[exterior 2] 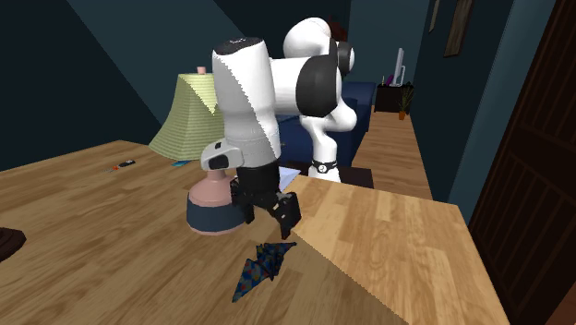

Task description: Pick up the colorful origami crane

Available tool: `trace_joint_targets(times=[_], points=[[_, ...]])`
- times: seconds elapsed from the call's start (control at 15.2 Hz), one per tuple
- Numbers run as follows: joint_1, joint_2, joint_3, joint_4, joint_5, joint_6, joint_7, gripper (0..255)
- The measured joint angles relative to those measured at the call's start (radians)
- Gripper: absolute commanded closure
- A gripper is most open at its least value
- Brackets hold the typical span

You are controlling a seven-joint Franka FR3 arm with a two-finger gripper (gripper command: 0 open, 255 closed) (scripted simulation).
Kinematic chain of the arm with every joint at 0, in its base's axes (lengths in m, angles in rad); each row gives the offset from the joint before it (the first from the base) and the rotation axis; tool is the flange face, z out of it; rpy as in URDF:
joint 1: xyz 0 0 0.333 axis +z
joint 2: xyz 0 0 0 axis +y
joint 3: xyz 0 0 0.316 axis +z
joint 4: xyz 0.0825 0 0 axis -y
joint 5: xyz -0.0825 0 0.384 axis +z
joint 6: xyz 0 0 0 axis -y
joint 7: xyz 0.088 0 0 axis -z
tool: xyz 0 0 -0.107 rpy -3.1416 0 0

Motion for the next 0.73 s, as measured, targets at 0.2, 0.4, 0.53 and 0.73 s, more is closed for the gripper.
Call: trace_joint_targets(times=[0.2, 0.4, 0.53, 0.73], points=[[-0.002, 0.131, -0.001, 0.163, 0.008, -0.039, 0.020, 0], [-0.005, 0.178, -0.002, 0.203, 0.010, -0.034, 0.021, 0], [-0.006, 0.192, -0.002, 0.196, 0.010, -0.014, 0.019, 0], [-0.005, 0.204, -0.002, 0.180, 0.011, 0.015, 0.018, 0]])
